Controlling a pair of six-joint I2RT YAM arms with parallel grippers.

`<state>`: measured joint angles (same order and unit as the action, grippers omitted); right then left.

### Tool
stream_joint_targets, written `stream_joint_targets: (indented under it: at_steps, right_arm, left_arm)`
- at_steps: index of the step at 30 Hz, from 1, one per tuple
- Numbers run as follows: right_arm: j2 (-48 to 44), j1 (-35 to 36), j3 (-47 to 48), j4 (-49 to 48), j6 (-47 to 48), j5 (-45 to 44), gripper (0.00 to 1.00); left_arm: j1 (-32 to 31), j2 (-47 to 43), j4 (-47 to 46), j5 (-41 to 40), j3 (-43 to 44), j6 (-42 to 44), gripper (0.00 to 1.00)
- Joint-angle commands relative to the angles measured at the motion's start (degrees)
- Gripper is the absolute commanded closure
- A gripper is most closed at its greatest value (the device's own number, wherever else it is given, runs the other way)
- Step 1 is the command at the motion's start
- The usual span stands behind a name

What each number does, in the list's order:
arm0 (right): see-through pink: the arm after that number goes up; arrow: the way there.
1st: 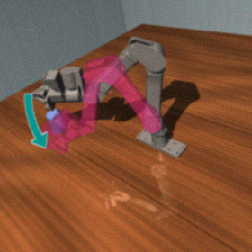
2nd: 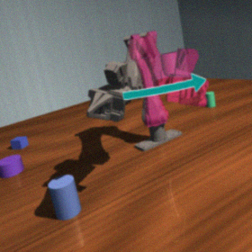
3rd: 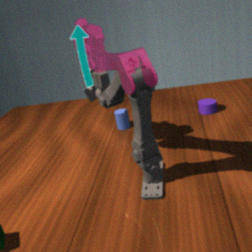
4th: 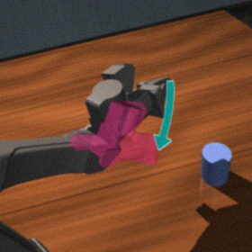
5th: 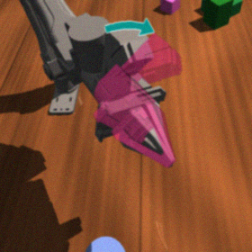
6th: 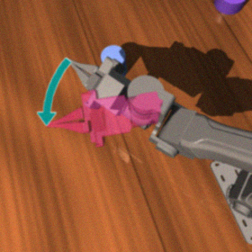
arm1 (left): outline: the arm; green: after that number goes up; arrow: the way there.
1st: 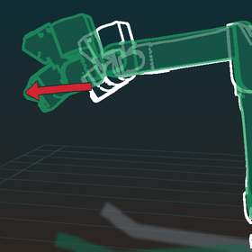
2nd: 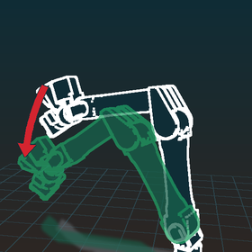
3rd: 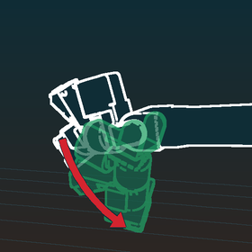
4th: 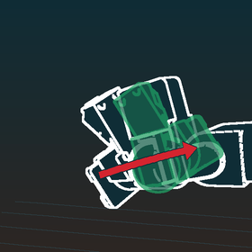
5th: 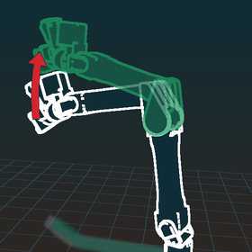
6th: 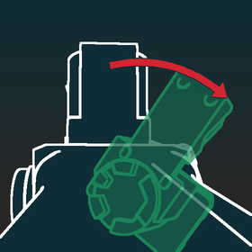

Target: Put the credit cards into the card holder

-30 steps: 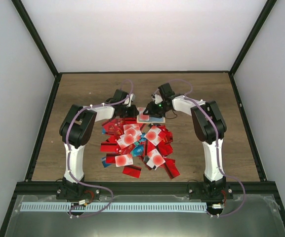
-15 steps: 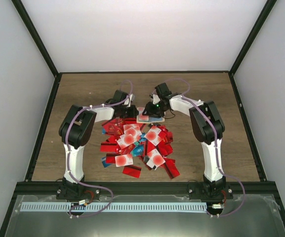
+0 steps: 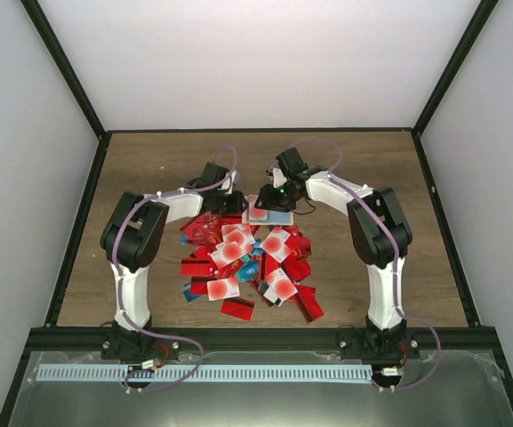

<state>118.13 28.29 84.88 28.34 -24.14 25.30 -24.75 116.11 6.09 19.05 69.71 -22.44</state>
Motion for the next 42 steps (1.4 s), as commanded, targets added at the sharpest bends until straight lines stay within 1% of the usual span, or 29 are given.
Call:
stream_joint_targets:
  at_steps: [1,7,11,16,24,27,31,35,42]
  right_arm:
    - [-5.85,0.62,-1.95,0.88,1.41,-0.99,0.52]
    - [-8.73,0.62,-5.97,0.08,2.60,-0.12,0.50]
    - [-10.24,0.62,-8.74,-0.67,3.11,1.27,0.50]
    - [-15.14,0.92,-15.22,-1.00,4.59,1.24,0.50]
    - [-26.97,4.70,-26.94,2.22,4.96,-4.91,0.48]
    - [-30.59,8.08,-30.53,4.02,4.25,-6.91,0.45]
    - [-33.95,14.14,-33.93,7.07,1.57,-11.92,0.40]
    - [-35.05,19.88,-35.03,10.73,-1.97,-17.72,0.34]
    - [-33.89,27.46,-35.04,15.35,-7.07,-23.36,0.25]
  left_arm:
    - [0.07,-2.48,5.44,-2.20,-1.64,1.14,0.61]
    - [0.08,-4.96,6.85,-3.91,-2.75,1.69,0.57]
    - [0.07,-7.70,6.94,-3.55,-4.80,1.41,0.57]
    - [-0.11,-13.11,7.47,-3.69,-8.57,1.35,0.56]
    - [-1.19,-21.97,8.51,-3.49,-16.05,1.07,0.56]
    - [-1.83,-25.62,8.90,-3.43,-18.45,0.59,0.56]
    - [-2.92,-30.09,10.21,-3.87,-20.58,0.23,0.55]
    - [-3.91,-33.87,10.75,-4.17,-22.25,-0.53,0.55]
    - [-4.75,-37.04,11.77,-4.63,-23.49,-1.12,0.55]
